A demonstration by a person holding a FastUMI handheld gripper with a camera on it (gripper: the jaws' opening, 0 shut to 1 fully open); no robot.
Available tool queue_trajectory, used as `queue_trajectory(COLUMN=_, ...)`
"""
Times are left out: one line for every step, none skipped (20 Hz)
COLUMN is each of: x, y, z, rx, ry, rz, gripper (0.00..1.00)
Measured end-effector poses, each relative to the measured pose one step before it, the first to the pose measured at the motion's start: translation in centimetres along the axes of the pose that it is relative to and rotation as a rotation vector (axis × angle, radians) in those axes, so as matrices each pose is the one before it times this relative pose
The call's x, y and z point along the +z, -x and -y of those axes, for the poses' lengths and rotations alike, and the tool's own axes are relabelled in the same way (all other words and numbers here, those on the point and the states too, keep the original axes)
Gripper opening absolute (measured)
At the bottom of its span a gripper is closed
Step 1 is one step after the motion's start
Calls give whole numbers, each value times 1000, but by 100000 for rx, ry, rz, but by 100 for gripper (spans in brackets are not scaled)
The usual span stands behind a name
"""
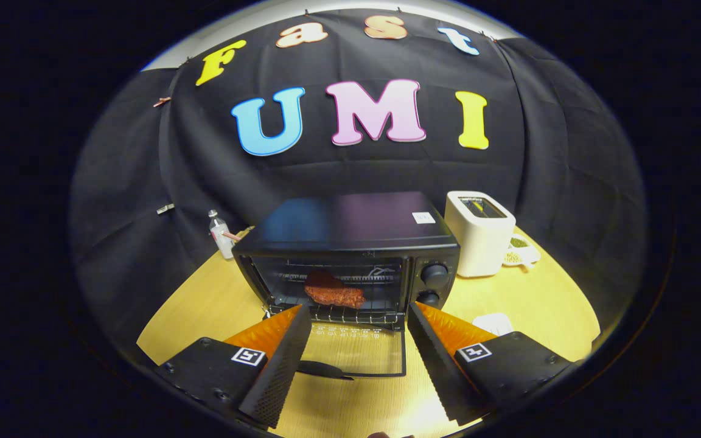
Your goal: Open the toaster oven, put the food inside, and close the toaster oven door.
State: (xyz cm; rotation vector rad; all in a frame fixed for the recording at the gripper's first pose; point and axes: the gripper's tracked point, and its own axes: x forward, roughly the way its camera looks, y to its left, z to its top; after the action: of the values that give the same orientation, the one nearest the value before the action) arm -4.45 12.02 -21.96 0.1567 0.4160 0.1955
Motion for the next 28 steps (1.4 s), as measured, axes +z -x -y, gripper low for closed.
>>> queue_trajectory(x=65, y=562, z=-459, rx=715, ry=593, rz=-28, gripper=99)
queue_trajectory(x=-669, y=504, z=-1059, rx=2763, ry=-366, rz=-2072, gripper=99)
queue_trajectory(x=-1007, y=358, z=-748, rx=2025, ry=-42, rz=-2768, gripper=99)
queue_trajectory(x=-1180, y=500, z=-432, rx=1389, ry=-772, rz=-3396, gripper=99)
queue_trajectory(x=-1250, y=356, z=-769, rx=1440, ry=-1079, rz=-3129, gripper=99)
queue_trajectory(x=-1357, y=130, z=-699, rx=678, ry=97, rz=-3479, gripper=99)
queue_trajectory(x=-1364, y=-78, z=-258, rx=-273, ry=103, rz=-3485, gripper=99)
queue_trajectory(x=-1619, y=-262, z=-356, rx=224, ry=-689, rz=-4255, gripper=99)
queue_trajectory(x=-1543, y=-377, z=-471, rx=403, ry=-886, rz=-3736, gripper=99)
queue_trajectory(x=-1329, y=-578, z=-525, rx=227, ry=-633, rz=-3687, gripper=99)
queue_trajectory(x=-1378, y=-524, z=-335, rx=-166, ry=-643, rz=-4573, gripper=99)
queue_trajectory(x=-1239, y=-420, z=-222, rx=-5, ry=-1202, rz=-4025, gripper=99)
queue_trajectory(x=-1138, y=-388, z=-271, rx=-347, ry=-1037, rz=-3538, gripper=99)
queue_trajectory(x=-966, y=-350, z=-227, rx=-611, ry=-529, rz=-3244, gripper=99)
queue_trajectory(x=-910, y=-509, z=-75, rx=-579, ry=385, rz=-3674, gripper=99)
queue_trajectory(x=-766, y=-619, z=-2, rx=-813, ry=722, rz=-2992, gripper=99)
queue_trajectory(x=-698, y=-614, z=-58, rx=-711, ry=1012, rz=-2815, gripper=99)
queue_trajectory(x=-601, y=-562, z=77, rx=-1089, ry=930, rz=-2634, gripper=99)
queue_trajectory(x=-451, y=-639, z=-50, rx=-944, ry=529, rz=-1631, gripper=99)
queue_trajectory(x=-273, y=-434, z=-137, rx=-873, ry=350, rz=-1212, gripper=99)
queue_trajectory(x=-107, y=-630, z=-58, rx=-1146, ry=223, rz=-1158, gripper=99)
queue_trajectory(x=-120, y=-543, z=145, rx=-1497, ry=-1162, rz=-802, gripper=99)
queue_trajectory(x=-111, y=-411, z=164, rx=-1517, ry=-1835, rz=-681, gripper=99)
queue_trajectory(x=218, y=-406, z=189, rx=-1738, ry=-1062, rz=-493, gripper=99)
queue_trajectory(x=750, y=-850, z=216, rx=-1315, ry=48, rz=2869, gripper=99)
queue_trajectory(x=-43, y=265, z=43, rx=-1231, ry=1239, rz=-1547, gripper=98)
queue_trajectory(x=621, y=-266, z=211, rx=-2018, ry=968, rz=1792, gripper=99)
queue_trajectory(x=258, y=-691, z=144, rx=-1866, ry=26, rz=-578, gripper=99)
